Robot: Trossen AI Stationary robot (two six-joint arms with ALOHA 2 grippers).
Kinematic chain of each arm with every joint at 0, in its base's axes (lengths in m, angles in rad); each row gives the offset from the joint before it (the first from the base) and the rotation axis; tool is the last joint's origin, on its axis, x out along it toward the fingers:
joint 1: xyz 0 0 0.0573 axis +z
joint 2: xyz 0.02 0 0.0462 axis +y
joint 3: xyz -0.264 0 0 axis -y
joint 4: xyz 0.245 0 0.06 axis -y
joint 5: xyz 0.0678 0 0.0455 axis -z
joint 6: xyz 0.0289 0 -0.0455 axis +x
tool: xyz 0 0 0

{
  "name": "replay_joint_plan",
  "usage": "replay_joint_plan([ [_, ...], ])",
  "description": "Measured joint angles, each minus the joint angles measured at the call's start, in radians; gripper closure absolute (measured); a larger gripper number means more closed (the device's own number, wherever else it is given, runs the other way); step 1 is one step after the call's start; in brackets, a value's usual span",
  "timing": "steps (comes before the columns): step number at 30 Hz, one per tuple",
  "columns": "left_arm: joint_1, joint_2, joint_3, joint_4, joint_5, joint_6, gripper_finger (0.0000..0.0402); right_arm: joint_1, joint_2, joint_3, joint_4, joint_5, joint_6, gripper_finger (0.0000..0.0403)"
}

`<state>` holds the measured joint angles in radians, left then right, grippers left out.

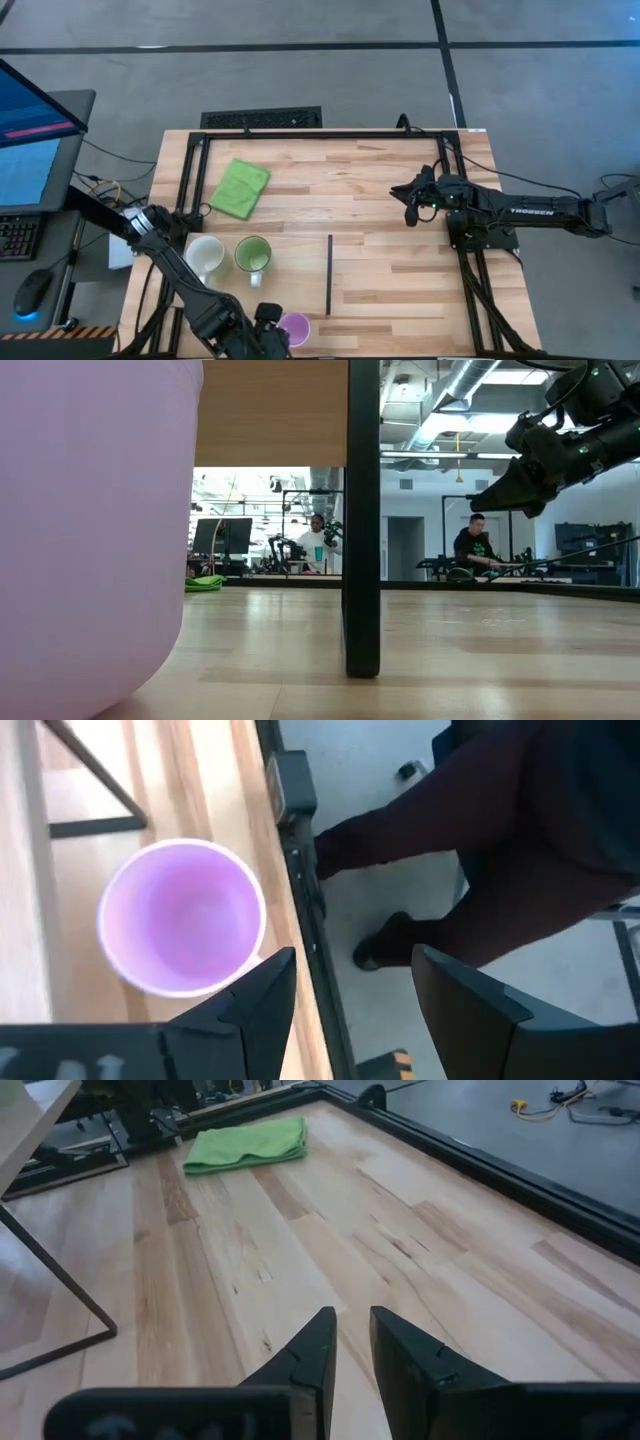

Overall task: Stack small to large cups/mugs on shelf
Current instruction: Put the purple mug on the shelf

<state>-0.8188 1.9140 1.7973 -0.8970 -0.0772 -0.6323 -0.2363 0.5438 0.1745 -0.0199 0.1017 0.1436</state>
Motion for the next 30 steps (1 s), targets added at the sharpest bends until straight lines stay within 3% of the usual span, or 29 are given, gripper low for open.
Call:
replay_joint_plan([
  [11, -0.038, 0.019, 0.0, -0.032, -0.093, 0.063, 0.0209, 0.0, 0.0, 0.0, -0.004, 0.0, 0.026, 0.0316],
  [30, -0.052, 0.069, 0.0, -0.007, -0.123, 0.119, 0.0209, 0.0, 0.0, 0.0, -0.006, 0.0, 0.067, 0.0316],
])
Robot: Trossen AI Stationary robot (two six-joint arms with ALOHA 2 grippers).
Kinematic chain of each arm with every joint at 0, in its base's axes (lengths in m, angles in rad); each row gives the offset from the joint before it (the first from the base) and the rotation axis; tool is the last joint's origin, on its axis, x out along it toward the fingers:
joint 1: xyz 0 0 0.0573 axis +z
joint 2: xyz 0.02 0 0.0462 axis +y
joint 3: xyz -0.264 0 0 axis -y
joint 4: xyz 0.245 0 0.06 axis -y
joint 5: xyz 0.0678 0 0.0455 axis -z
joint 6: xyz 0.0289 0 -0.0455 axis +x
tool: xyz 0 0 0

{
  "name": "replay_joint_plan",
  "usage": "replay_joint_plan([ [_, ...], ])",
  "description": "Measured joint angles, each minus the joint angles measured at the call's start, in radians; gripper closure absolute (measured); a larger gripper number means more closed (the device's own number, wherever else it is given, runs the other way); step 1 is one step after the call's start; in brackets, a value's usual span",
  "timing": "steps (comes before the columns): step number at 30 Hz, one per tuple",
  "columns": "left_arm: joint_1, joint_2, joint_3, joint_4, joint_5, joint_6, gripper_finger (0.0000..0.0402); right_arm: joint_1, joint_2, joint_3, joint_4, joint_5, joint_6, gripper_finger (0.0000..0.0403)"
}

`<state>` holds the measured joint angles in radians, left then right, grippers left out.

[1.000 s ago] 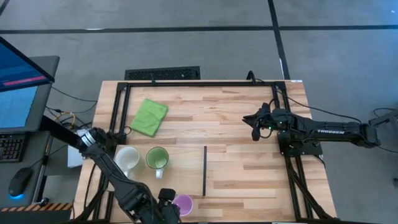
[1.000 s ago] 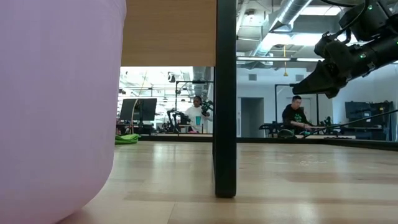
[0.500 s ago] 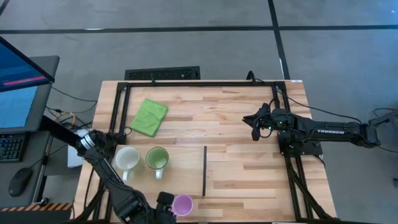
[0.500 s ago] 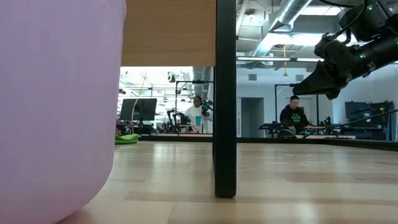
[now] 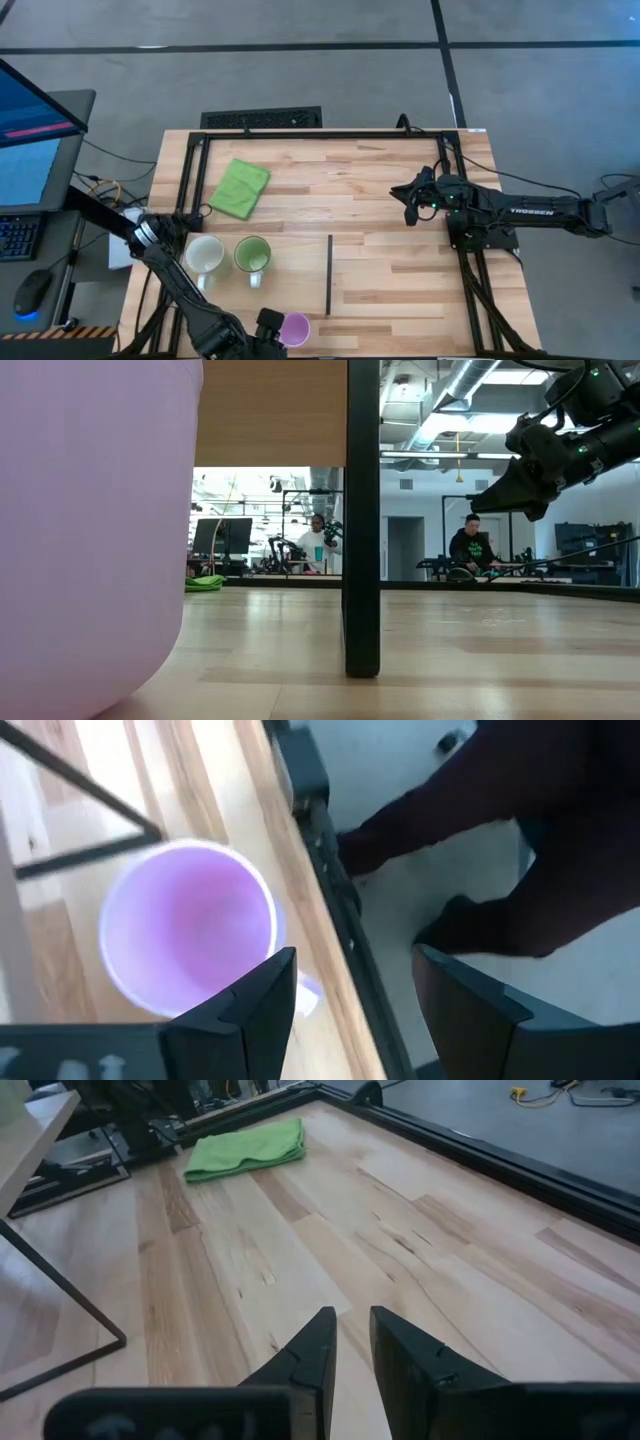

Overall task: Stack small to large cups/mugs on shelf
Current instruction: Put the purple mug on the shelf

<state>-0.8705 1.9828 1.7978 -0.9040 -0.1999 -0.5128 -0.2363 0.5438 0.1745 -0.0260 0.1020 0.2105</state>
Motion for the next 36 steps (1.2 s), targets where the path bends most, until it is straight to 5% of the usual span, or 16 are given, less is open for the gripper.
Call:
replay_joint_plan([
  [20, 0.03, 0.059, 0.004, -0.033, -0.055, 0.148, 0.0209, 0.001, 0.0, 0.0, -0.006, 0.0, 0.032, 0.0316],
  [36, 0.04, 0.082, 0.005, -0.029, -0.049, 0.423, 0.0209, 0.0, 0.0, 0.0, -0.022, 0.0, 0.054, 0.0316],
])
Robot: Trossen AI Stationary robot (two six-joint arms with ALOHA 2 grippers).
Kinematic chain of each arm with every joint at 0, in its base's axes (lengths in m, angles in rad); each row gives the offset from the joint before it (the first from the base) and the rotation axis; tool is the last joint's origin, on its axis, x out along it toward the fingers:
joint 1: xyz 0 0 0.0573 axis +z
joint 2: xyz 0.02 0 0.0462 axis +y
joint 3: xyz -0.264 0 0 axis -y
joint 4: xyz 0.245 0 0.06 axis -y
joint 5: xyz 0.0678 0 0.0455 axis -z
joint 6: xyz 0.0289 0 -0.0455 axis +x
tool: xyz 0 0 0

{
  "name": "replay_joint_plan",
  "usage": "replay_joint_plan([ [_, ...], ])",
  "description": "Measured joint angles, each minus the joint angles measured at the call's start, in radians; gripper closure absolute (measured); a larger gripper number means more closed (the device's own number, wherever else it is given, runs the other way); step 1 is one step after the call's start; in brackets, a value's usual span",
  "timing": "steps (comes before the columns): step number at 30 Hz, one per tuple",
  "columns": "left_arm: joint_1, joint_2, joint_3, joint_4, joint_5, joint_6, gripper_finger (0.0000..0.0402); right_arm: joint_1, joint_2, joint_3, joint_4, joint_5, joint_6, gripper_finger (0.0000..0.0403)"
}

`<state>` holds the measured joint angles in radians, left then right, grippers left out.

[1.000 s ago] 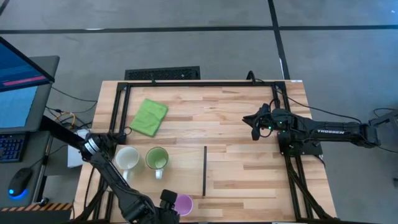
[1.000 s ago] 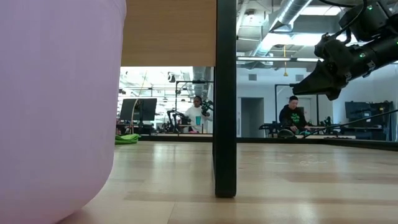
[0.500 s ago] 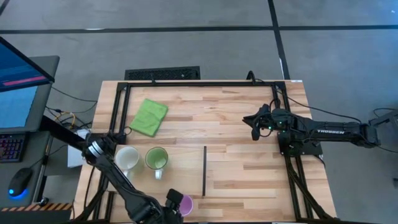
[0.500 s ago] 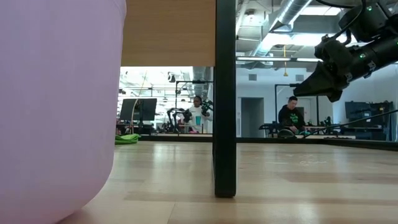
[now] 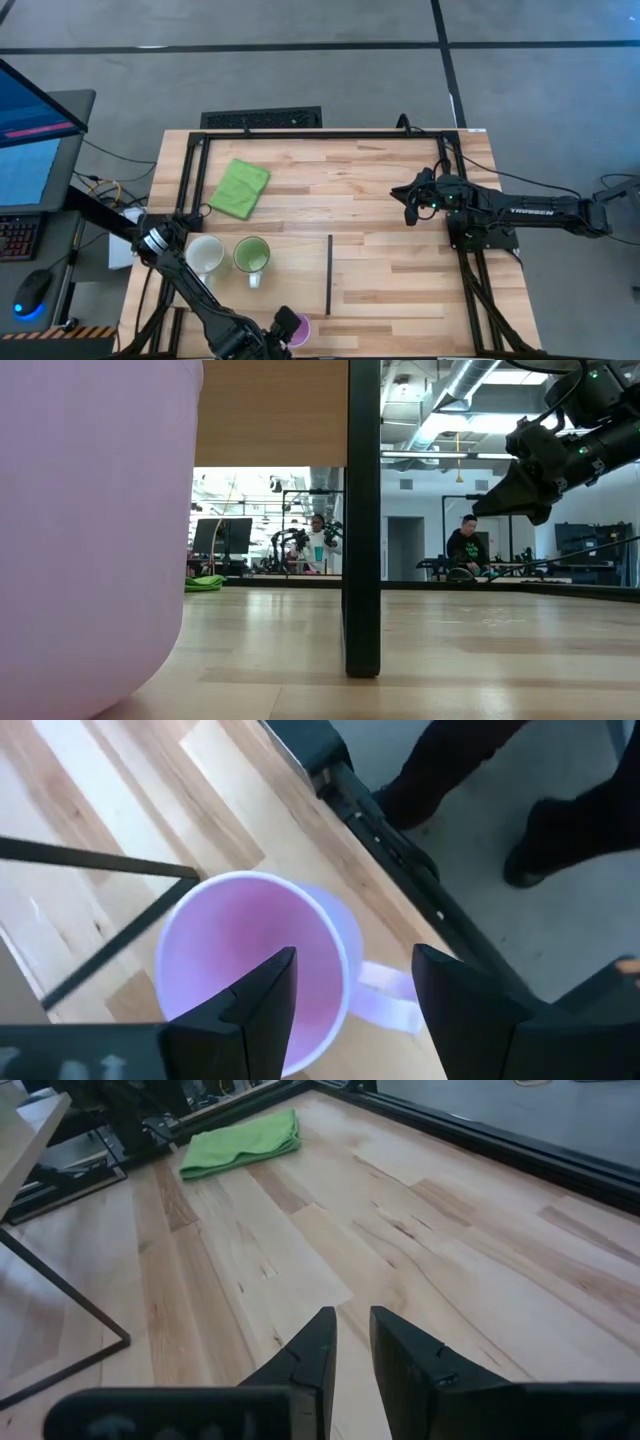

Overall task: Stack small to large cups/mugs on shelf
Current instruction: Put the purple mug on the shelf

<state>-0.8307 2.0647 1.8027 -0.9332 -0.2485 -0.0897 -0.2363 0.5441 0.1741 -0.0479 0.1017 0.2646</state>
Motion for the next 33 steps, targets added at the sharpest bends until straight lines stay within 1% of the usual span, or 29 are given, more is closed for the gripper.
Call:
replay_joint_plan([
  [5, 0.001, 0.0, 0.0, -0.004, 0.0, 0.146, 0.0209, 0.0, 0.0, 0.0, 0.0, 0.0, 0.013, 0.0316],
  [8, 0.005, 0.0, 0.0, -0.004, -0.008, 0.168, 0.0209, 0.0, 0.0, 0.0, -0.001, 0.0, 0.024, 0.0316],
  [15, 0.031, 0.0, -0.006, -0.003, 0.003, 0.123, 0.0209, 0.0, 0.0, 0.0, -0.001, 0.0, 0.026, 0.0316],
  [21, 0.031, 0.0, -0.006, 0.001, 0.008, 0.122, 0.0209, 0.0, 0.0, 0.0, -0.001, 0.0, 0.026, 0.0316],
  [33, 0.031, 0.001, -0.006, 0.006, 0.032, 0.051, 0.0209, 0.0, 0.0, 0.0, -0.002, 0.0, 0.026, 0.0316],
])
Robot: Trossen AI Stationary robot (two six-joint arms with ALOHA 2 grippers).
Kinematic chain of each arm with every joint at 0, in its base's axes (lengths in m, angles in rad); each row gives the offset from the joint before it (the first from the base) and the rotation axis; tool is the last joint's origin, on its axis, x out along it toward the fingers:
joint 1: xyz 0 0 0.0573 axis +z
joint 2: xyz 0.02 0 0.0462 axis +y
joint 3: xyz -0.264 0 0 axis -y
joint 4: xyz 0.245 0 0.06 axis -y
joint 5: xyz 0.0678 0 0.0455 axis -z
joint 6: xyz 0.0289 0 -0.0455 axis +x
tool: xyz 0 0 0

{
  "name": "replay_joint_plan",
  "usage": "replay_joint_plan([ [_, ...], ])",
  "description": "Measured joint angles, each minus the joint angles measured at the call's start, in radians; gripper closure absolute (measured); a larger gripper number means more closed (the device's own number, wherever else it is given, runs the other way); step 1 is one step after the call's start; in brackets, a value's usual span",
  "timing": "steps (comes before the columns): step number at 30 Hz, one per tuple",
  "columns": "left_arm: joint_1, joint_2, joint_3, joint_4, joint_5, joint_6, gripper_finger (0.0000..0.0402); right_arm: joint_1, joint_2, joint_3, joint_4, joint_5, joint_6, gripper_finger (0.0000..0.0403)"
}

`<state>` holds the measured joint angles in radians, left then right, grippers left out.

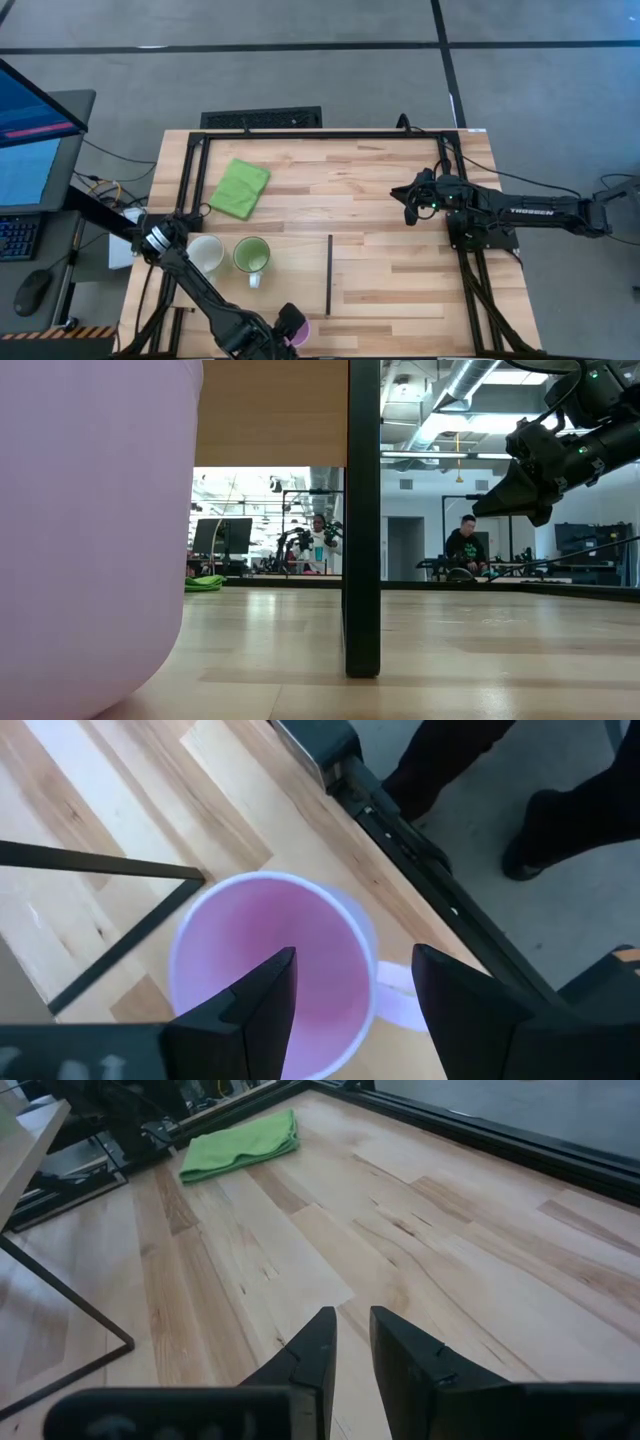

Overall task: Stack small to large cups/mugs on shelf
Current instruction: Put the purple mug on the shelf

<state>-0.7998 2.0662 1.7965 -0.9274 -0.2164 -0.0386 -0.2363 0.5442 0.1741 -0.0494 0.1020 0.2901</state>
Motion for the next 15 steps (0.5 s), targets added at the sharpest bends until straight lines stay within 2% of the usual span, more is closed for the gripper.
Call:
replay_joint_plan([
  [15, 0.003, 0.059, 0.0, -0.009, 0.051, 0.049, 0.0209, 0.0, 0.0, 0.0, -0.001, 0.0, 0.0, 0.0316],
])
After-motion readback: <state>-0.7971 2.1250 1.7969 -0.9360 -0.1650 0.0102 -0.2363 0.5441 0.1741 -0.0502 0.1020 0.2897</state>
